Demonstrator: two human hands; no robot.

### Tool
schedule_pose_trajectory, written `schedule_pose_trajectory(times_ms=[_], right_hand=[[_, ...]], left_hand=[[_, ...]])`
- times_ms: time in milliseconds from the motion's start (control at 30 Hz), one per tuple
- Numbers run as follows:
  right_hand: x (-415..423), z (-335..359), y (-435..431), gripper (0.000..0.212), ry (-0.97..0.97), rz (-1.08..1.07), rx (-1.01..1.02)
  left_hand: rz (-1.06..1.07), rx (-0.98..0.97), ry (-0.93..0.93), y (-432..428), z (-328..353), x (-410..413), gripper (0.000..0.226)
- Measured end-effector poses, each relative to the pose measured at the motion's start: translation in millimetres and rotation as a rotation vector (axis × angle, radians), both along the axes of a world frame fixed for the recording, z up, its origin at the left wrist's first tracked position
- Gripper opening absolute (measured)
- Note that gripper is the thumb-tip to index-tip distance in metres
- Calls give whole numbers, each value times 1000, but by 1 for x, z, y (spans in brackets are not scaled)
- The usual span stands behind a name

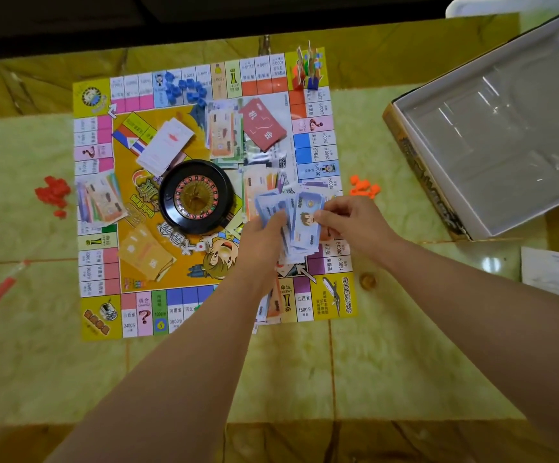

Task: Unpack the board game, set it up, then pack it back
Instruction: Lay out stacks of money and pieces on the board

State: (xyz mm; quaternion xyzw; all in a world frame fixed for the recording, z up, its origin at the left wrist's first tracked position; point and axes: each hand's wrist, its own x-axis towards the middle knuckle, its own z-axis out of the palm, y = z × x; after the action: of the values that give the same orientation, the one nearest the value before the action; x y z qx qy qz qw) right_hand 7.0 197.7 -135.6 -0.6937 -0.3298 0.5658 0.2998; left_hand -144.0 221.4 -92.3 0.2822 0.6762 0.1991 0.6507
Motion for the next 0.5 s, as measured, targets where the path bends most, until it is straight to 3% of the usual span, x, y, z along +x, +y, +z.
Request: schedule_pose_trajectory(times_ms=[167,267,433,500], right_hand=[[-6,0,6,9,-63,-44,39],[-6,-10,7,10,-253,-111,40],[-5,-25,5,38,-437,-125,-55],[-6,-24,5,38,-468,-143,-27]], left_hand=[[-53,63,158,0,7,0,17],[35,55,207,2,4,-4,16],[49,62,205,4,-1,-11,16],[44,82,172,5,-1,-11,19]])
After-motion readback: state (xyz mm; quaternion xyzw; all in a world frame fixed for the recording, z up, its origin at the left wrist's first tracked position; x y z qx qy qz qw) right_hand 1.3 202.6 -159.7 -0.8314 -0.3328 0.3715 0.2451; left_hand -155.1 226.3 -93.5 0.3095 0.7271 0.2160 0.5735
